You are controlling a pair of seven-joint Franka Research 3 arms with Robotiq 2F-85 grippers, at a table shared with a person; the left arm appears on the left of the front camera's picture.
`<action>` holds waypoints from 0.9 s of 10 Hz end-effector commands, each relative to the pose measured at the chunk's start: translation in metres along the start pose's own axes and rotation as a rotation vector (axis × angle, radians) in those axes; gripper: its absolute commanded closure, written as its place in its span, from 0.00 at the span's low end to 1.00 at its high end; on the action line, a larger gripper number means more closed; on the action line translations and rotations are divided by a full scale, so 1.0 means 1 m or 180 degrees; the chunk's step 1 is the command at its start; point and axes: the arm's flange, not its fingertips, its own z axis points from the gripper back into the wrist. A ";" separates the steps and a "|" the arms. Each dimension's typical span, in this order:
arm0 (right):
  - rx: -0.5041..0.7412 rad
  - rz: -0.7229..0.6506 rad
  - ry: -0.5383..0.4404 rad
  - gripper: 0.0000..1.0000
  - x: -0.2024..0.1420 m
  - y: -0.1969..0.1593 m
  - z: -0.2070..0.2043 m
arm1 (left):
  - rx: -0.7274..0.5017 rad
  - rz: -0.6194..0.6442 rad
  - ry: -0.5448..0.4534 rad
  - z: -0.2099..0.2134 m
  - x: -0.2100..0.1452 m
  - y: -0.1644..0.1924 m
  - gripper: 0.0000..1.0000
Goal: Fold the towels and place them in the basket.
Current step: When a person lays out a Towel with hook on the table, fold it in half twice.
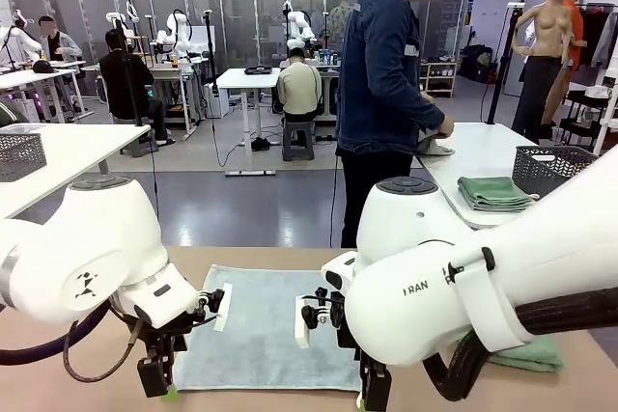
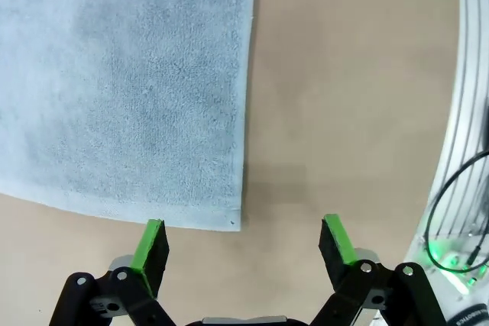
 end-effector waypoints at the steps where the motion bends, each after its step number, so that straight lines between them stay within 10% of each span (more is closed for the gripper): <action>1: 0.0019 0.0057 -0.0064 0.00 -0.001 -0.010 -0.010 | 0.0164 -0.0034 0.0032 -0.021 -0.025 -0.018 0.00; 9: 0.0090 0.0032 -0.0016 0.00 -0.001 -0.019 -0.035 | 0.0028 -0.0015 0.0098 -0.045 -0.029 -0.004 0.00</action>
